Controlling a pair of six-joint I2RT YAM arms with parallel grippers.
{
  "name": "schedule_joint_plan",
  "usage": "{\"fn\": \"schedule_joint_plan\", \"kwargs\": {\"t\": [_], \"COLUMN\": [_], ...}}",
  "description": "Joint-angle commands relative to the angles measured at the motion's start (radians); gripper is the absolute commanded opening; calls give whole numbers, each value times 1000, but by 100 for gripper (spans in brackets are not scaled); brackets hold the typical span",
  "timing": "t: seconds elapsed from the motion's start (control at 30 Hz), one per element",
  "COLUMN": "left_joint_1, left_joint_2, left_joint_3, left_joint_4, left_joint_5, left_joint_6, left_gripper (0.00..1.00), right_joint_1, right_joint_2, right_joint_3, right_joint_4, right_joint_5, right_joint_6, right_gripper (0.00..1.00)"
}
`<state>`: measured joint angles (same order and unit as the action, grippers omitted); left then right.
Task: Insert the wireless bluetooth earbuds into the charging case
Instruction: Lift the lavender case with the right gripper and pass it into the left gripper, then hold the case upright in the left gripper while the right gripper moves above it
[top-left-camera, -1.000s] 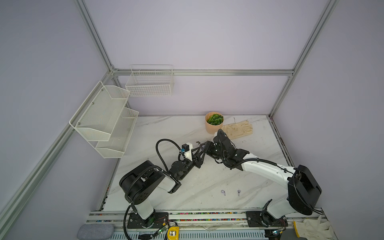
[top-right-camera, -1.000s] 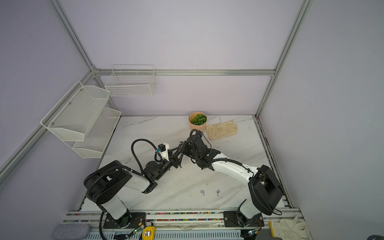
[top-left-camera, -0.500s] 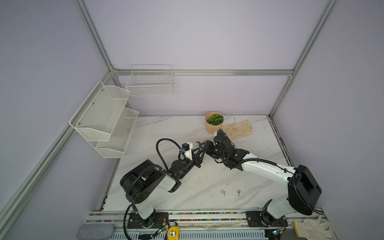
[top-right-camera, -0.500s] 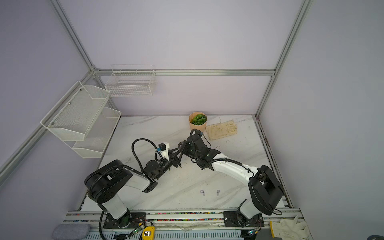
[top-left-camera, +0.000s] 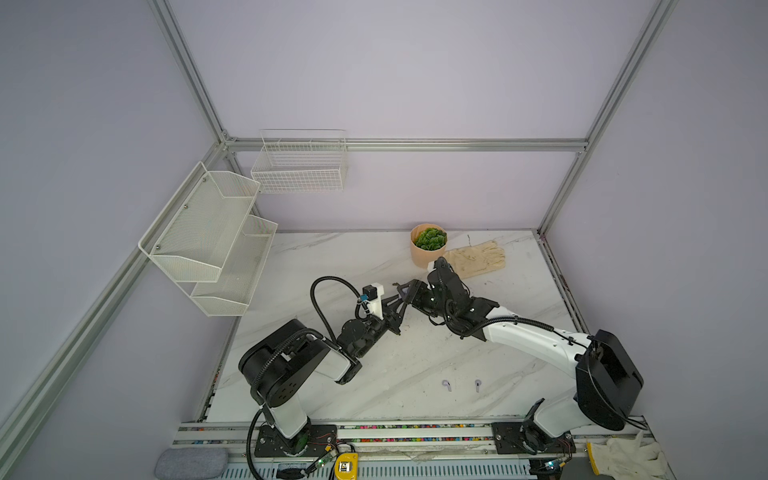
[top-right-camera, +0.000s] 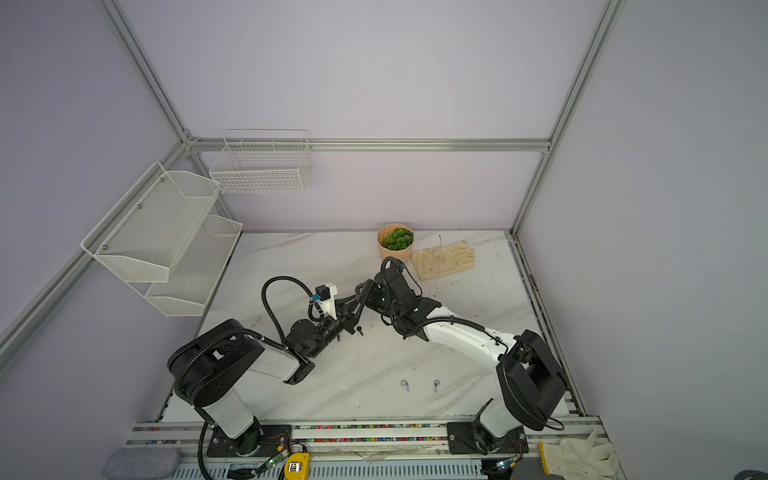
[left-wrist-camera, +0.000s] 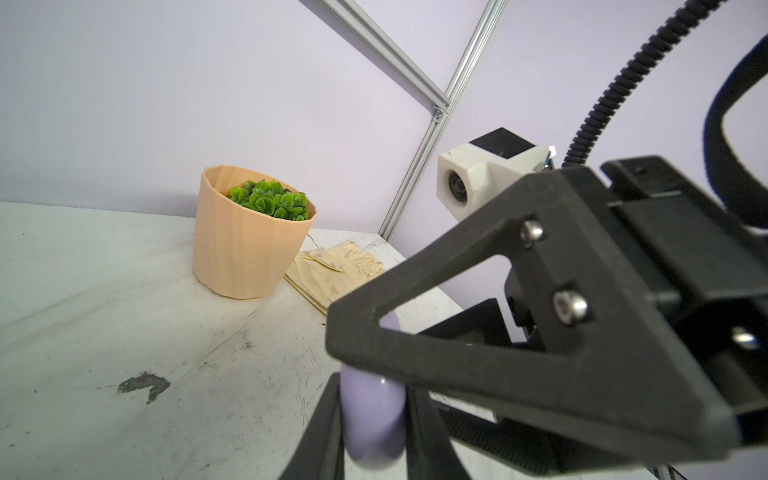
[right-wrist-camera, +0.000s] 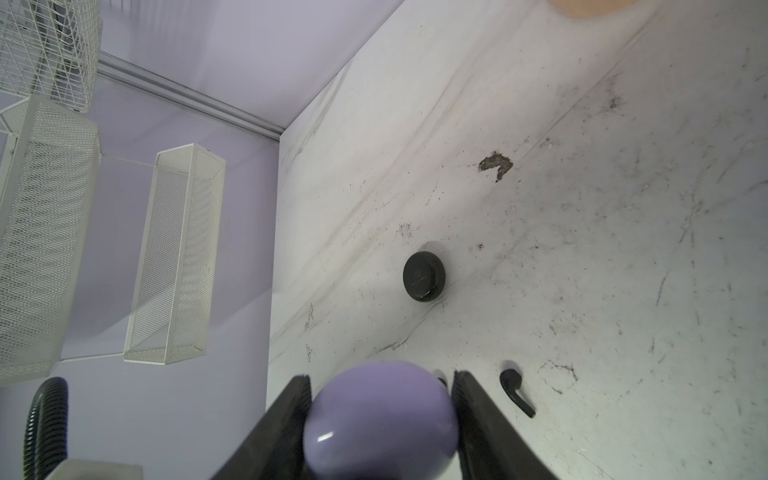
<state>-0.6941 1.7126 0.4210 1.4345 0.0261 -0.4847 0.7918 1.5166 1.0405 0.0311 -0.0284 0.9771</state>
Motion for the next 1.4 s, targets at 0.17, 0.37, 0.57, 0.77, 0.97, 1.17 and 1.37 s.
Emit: {"fn": "schedule_joint_plan", "kwargs": {"t": [0.17, 0.37, 0.57, 0.77, 0.97, 1.17, 1.37], "left_joint_1": [1, -7, 7, 13, 1, -14, -28], "left_joint_2": [-89, -167, -163, -166, -109, -65, -98], "left_joint_3": [25, 26, 7, -7, 48, 67, 62], "left_joint_4": [29, -73, -67, -17, -5, 67, 67], "left_joint_5": [40, 47, 26, 100, 52, -21, -38], "left_joint_6": [93, 156, 176, 393, 605, 694, 766], "left_gripper": [8, 3, 0, 0, 0, 0, 0], "right_joint_1": [-27, -51, -89, -133, -139, -176, -181], "right_joint_2": [-137, -221, -244, -214, -120, -59, -14], "right_joint_3": [96, 185, 235, 290, 418, 452, 456], "right_joint_4": [-186, -343, -397, -469, -668, -705, -706], "right_joint_5": [56, 65, 35, -66, -107, -229, -290], "right_joint_6": [-151, -274, -338, -269, -147, -126, -120], "right_gripper": [91, 93, 87, 83, 76, 71, 69]}}
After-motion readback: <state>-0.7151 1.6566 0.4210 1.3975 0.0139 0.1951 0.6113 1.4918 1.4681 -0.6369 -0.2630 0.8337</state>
